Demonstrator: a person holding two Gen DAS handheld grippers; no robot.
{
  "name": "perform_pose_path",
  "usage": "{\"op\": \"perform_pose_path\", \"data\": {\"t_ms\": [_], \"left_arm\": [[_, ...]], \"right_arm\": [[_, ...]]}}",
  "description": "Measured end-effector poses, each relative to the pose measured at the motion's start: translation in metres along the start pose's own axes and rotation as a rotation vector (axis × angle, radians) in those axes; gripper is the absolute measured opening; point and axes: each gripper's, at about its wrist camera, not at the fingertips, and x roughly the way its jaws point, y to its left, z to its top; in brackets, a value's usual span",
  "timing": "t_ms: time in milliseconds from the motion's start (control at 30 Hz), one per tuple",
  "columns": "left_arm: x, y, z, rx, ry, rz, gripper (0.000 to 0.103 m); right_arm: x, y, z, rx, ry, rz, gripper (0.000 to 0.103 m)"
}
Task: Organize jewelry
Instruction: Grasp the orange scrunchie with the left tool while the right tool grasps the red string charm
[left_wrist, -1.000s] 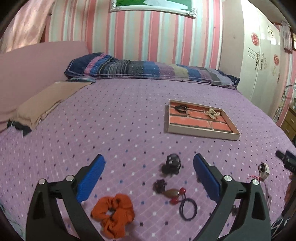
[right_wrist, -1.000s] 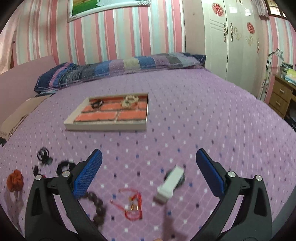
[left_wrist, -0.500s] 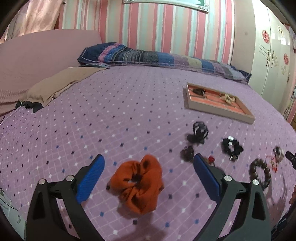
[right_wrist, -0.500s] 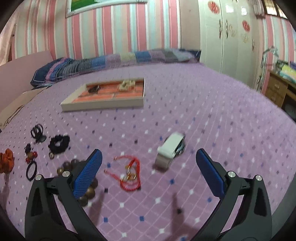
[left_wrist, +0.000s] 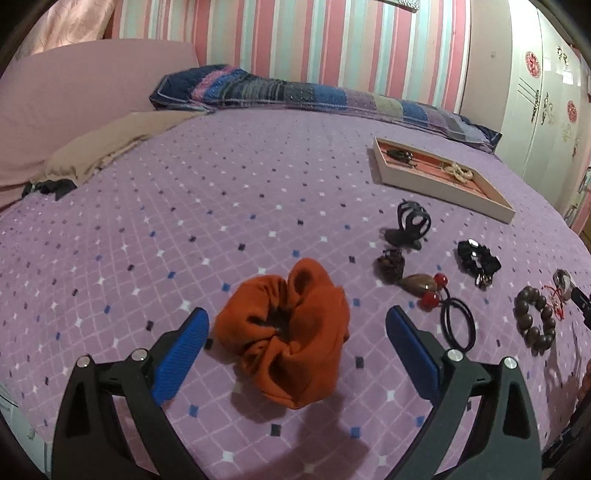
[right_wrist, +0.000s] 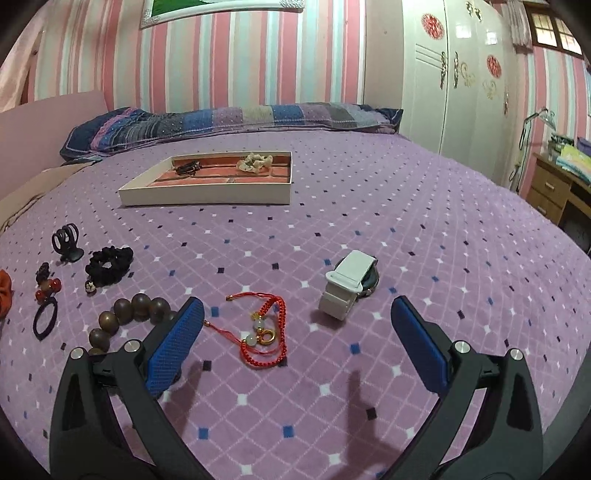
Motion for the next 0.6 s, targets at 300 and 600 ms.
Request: {"op": "perform_pose_path", "data": {"t_ms": [300, 600], "left_arm": [[0.012, -0.001, 0.000, 0.010, 0.008, -0.015, 0.094], [0.018, 0.002, -0.001, 0.011, 0.019, -0.016, 0.094]], "right_arm": [[0.017, 0.007, -0.003, 0.022, 0.068, 0.012, 0.086], [0.029, 0.007, -0.007, 0.028, 0.120, 0.022, 0.076]]}}
